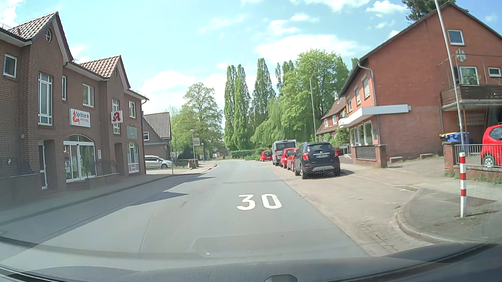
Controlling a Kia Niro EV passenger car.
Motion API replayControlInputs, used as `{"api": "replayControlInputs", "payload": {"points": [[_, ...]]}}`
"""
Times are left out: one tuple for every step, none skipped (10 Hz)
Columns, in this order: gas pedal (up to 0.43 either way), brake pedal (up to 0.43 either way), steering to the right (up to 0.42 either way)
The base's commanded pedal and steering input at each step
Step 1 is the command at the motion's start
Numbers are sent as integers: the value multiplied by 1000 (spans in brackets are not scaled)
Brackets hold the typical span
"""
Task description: Follow the waypoints while adhering to traffic rules and regulations
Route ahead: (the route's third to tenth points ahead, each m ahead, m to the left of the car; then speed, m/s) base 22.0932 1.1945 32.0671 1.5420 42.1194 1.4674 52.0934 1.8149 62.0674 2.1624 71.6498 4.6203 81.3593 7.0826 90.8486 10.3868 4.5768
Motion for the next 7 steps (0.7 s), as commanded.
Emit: {"api": "replayControlInputs", "payload": {"points": [[157,0,-14],[157,0,-14],[157,0,-14],[157,0,-14],[157,0,-13],[157,0,-13],[157,0,-13]]}}
